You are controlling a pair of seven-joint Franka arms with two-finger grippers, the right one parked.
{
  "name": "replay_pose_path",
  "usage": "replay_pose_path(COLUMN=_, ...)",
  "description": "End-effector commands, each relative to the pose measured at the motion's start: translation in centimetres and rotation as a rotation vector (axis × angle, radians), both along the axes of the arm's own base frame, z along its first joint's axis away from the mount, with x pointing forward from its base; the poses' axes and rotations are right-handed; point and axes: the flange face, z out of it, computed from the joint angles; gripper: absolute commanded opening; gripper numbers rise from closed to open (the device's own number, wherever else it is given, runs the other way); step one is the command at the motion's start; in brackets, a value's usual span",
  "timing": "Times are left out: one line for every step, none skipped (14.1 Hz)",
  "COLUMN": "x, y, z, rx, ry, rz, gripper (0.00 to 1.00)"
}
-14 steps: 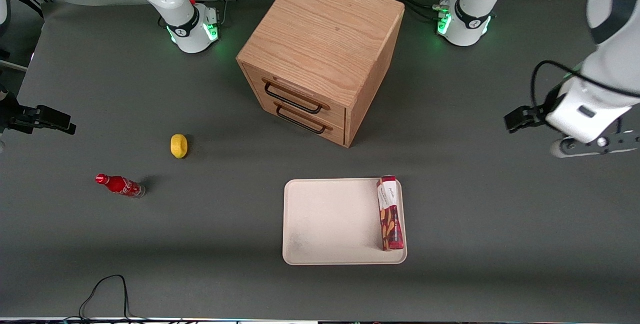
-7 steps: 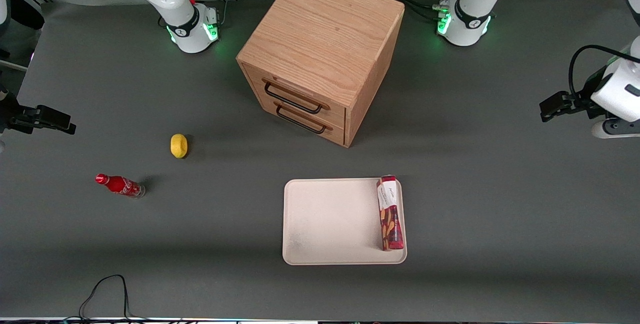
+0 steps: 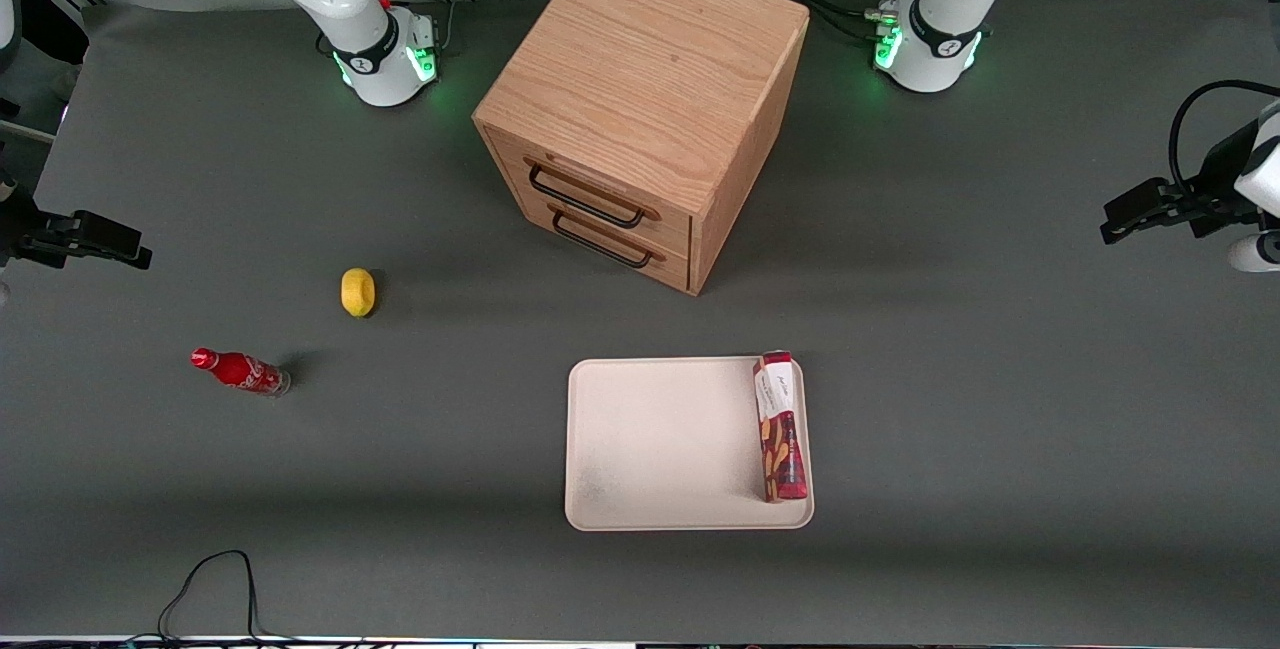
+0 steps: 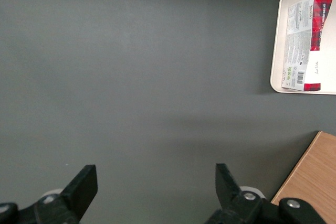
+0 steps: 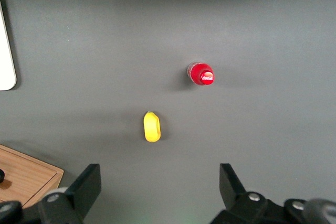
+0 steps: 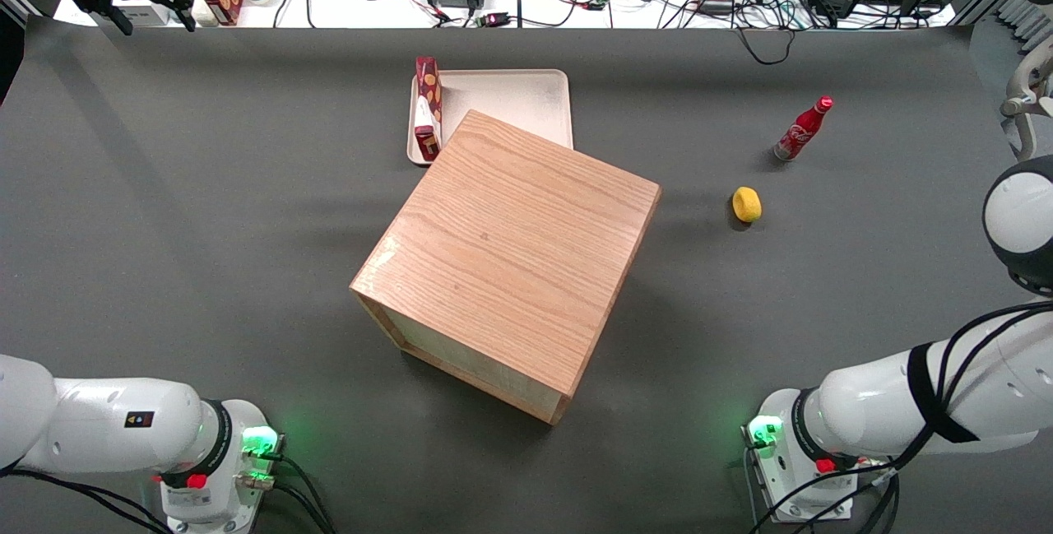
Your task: Place red cookie box on tray
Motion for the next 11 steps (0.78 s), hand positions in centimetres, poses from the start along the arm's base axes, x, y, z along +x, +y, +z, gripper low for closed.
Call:
replay_pose_path(x=0.1, y=-0.3, z=0.9, rx=-0.016, ry=0.028, rz=-0.018, gripper=1.0)
replay_pose_path(x=-0.1, y=-0.6, z=0.9, rx=-0.014, ry=0.038, rz=-0.023, gripper=1.0)
replay_pose_path(x=-0.2, y=-0.8, z=0.8, rx=-0.014, ry=0.044, rz=-0.028, gripper=1.0)
replay_pose_path(x=-0.3, y=-1.1, z=0.8, rx=-0.013, ry=0.046, rz=-0.036, gripper=1.0)
replay_pose_path(x=-0.4, y=-1.3, z=0.8, rx=-0.011, ry=0.047, rz=-0.039, gripper=1.0)
replay_pose_path(x=-0.4, y=-1.3, z=0.8, rx=-0.011, ry=0.049, rz=-0.039, gripper=1.0)
replay_pose_path(x=-0.4, y=-1.3, z=0.8, rx=-0.011, ry=0.047, rz=-0.04, gripper=1.0)
replay_pose_path(x=-0.5, y=-1.4, z=0.9, rx=-0.011, ry=0.047, rz=-0.042, gripper=1.0)
replay_pose_path(x=-0.5, y=-1.4, z=0.9, rx=-0.011, ry=0.047, rz=-0.044, gripper=1.0)
replay_pose_path(x=-0.5, y=-1.4, z=0.9, rx=-0.009, ry=0.047, rz=-0.045, gripper=1.0)
replay_pose_path(x=-0.5, y=-1.4, z=0.9, rx=-0.009, ry=0.047, rz=-0.047, gripper=1.0)
